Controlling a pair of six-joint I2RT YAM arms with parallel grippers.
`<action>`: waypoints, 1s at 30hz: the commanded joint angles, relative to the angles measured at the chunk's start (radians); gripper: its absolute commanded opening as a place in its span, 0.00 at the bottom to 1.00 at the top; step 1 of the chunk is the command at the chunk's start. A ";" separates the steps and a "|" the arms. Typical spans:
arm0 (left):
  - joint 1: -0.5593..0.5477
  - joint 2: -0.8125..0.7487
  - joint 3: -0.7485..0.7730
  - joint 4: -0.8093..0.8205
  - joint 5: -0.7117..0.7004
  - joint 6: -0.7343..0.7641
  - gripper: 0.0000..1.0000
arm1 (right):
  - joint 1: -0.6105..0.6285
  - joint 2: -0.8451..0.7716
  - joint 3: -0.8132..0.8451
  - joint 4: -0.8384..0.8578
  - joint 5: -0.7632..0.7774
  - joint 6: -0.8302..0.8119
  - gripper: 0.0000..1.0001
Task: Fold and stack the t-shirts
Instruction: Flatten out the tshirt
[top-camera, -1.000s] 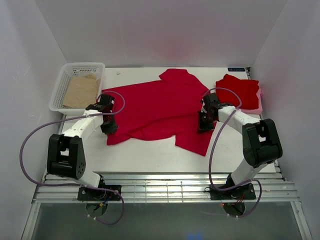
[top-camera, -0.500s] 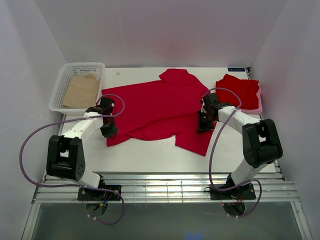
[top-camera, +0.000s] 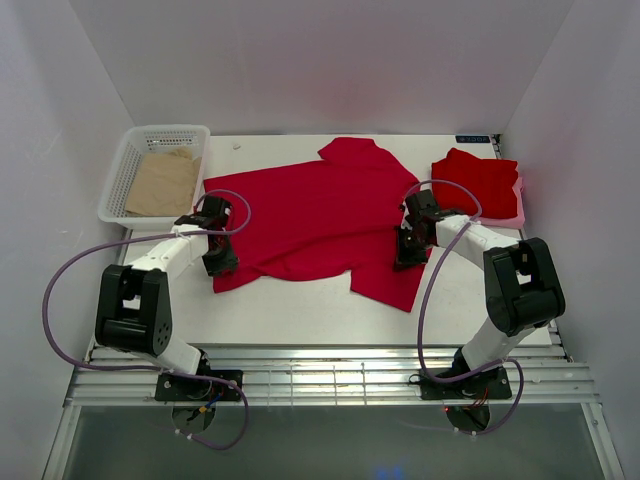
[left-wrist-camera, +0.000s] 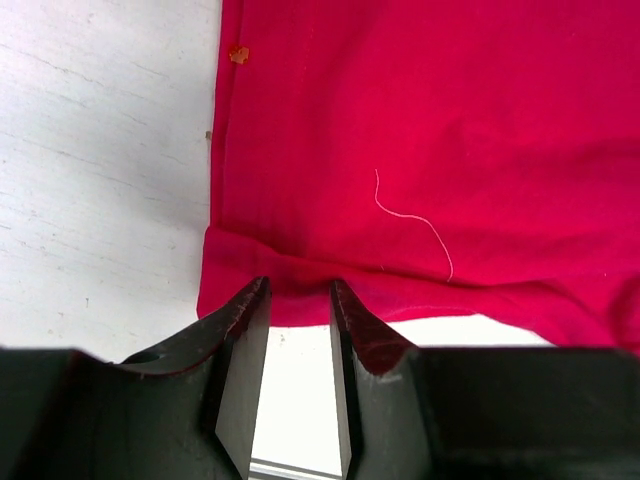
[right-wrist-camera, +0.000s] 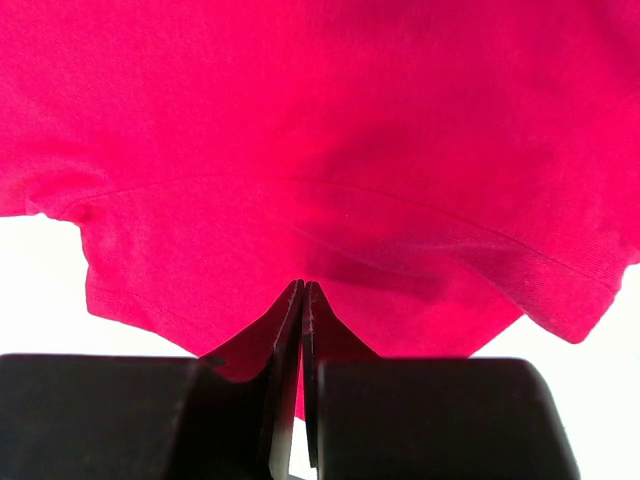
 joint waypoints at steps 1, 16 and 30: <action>-0.004 0.016 0.015 0.034 -0.021 -0.002 0.41 | 0.005 -0.029 -0.014 0.018 -0.029 -0.002 0.08; -0.005 -0.016 0.007 0.031 -0.024 0.019 0.00 | 0.004 -0.036 -0.028 0.019 -0.035 -0.009 0.08; -0.094 -0.205 -0.028 -0.110 0.036 -0.066 0.00 | 0.007 -0.005 -0.005 0.021 -0.050 -0.013 0.08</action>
